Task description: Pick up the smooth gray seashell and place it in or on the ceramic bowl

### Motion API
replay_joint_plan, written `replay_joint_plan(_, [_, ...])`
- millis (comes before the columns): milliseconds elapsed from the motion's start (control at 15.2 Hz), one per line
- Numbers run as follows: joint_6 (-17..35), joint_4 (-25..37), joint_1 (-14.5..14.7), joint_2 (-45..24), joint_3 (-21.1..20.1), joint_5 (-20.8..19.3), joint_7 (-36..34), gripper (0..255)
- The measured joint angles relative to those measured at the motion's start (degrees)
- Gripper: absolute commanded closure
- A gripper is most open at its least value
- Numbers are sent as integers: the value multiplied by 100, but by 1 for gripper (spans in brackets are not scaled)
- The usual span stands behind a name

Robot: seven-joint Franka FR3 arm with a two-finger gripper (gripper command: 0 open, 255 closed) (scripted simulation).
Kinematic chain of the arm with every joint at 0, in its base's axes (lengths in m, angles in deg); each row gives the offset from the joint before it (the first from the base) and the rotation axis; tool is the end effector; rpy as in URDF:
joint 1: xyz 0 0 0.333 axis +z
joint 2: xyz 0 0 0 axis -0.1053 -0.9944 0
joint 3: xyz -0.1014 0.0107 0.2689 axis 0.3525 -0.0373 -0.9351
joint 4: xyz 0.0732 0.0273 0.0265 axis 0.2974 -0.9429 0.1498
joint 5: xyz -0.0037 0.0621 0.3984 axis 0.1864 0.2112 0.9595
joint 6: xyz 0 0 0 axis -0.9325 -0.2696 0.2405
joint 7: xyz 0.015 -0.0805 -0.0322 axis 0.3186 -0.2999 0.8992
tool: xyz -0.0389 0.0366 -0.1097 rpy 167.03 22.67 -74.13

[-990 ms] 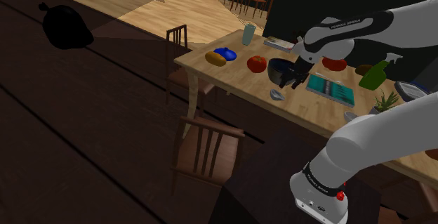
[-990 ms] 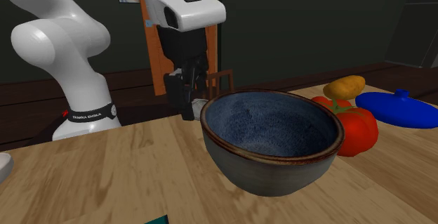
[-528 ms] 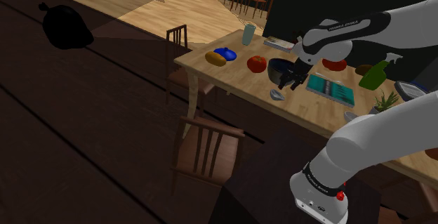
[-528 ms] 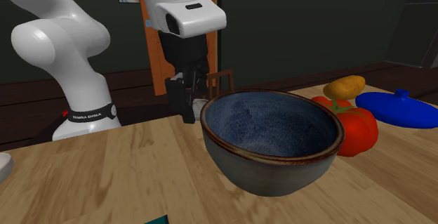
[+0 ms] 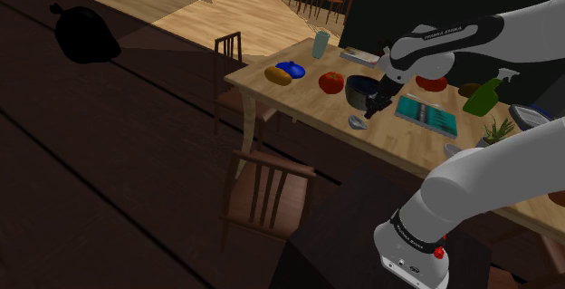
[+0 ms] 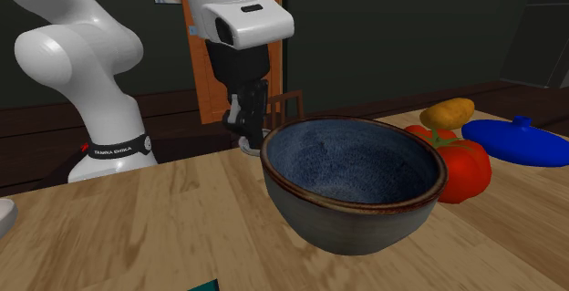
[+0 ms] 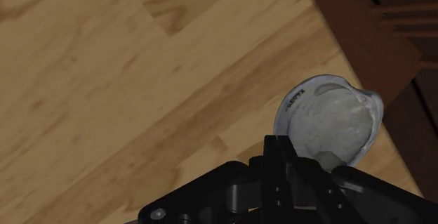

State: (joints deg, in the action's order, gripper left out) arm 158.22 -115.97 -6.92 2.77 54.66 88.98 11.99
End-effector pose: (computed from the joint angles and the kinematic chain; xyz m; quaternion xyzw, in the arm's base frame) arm 0.3218 -0.2746 0.3289 -0.9749 0.2003 -0.0412 0.0884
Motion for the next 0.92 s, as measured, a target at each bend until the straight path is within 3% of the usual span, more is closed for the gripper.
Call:
replay_joint_plan(132, [0, 0, 0, 0, 0, 0, 0, 255])
replay_joint_plan(198, [0, 0, 0, 0, 0, 0, 0, 0])
replay_joint_plan(330, [-35, -4, -2, 20, -152, -111, -157, 0])
replay_joint_plan(726, [-698, 119, 166, -17, -1740, -1204, -1921, 0])
replay_joint_plan(924, [-674, 47, 213, -100, -1954, -1357, -2210, 0])
